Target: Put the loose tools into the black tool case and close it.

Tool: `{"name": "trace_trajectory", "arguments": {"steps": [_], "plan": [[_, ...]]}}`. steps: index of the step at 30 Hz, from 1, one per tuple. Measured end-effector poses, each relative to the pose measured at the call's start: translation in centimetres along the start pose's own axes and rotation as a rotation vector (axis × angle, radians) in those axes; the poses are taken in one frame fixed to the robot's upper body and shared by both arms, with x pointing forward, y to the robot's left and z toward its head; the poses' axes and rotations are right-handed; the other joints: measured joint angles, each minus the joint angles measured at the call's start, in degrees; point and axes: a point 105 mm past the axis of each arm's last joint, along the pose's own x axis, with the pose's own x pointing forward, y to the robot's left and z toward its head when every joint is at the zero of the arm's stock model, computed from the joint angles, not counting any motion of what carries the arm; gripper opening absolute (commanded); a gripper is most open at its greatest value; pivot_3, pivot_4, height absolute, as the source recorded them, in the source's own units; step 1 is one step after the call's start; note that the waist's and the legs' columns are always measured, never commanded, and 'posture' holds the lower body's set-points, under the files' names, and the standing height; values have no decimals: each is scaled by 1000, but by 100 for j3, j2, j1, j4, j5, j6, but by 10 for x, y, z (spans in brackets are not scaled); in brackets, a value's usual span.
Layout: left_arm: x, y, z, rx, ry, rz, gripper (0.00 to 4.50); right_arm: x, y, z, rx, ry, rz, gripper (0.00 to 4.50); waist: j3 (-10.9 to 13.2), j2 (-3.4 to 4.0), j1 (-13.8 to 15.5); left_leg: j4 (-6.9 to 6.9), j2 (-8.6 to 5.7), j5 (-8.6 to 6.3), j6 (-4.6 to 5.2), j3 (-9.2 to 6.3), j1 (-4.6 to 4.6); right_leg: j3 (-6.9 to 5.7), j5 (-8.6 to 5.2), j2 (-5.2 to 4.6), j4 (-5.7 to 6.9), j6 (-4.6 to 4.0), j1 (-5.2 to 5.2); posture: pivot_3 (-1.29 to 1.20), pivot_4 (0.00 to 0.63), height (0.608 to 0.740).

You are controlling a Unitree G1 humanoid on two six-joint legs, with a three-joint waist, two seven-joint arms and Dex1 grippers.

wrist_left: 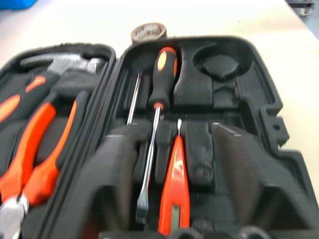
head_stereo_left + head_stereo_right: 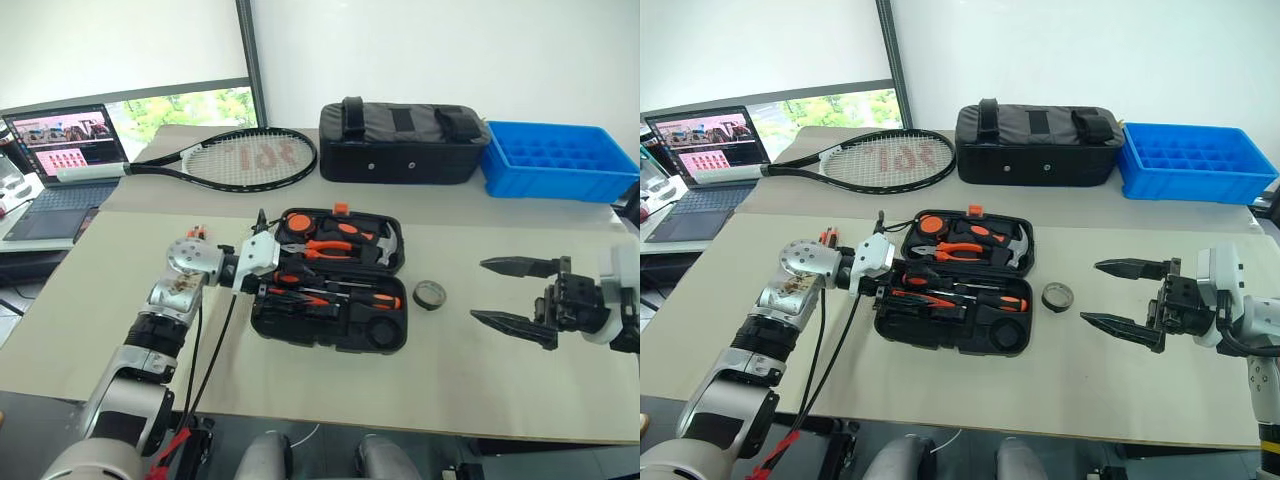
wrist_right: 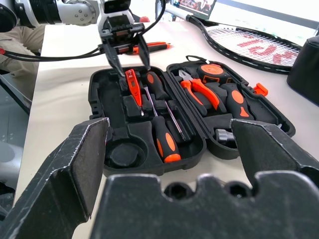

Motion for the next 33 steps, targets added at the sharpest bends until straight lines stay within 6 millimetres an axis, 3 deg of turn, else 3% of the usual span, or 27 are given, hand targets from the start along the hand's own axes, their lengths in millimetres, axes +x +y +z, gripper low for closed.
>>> {"name": "trace_trajectory", "arguments": {"steps": [3,13,22,33], "plan": [[1,0,-6,-22,0,7,34,0,0,0,0,0,-1,4500,-1,2,2,5,0,-3,5,0,-2,-1,0,0,1,0,0,0,150,708],[4,-8,-29,-12,96,-26,12,0,-1,1,-2,-1,-2,4500,-1,2,-15,8,0,-3,5,0,-2,0,0,1,5,0,0,0,150,708],[3,4,-33,64,173,-5,12,1,-3,2,-9,-5,-18,4500,-1,0,-3,11,0,-3,5,0,0,1,0,1,5,1,3,0,150,708],[1,3,-38,100,214,-23,12,2,-2,0,-3,-7,-31,4500,-11,15,-37,12,1,-4,7,1,5,4,-2,3,9,4,5,0,150,708]]}}
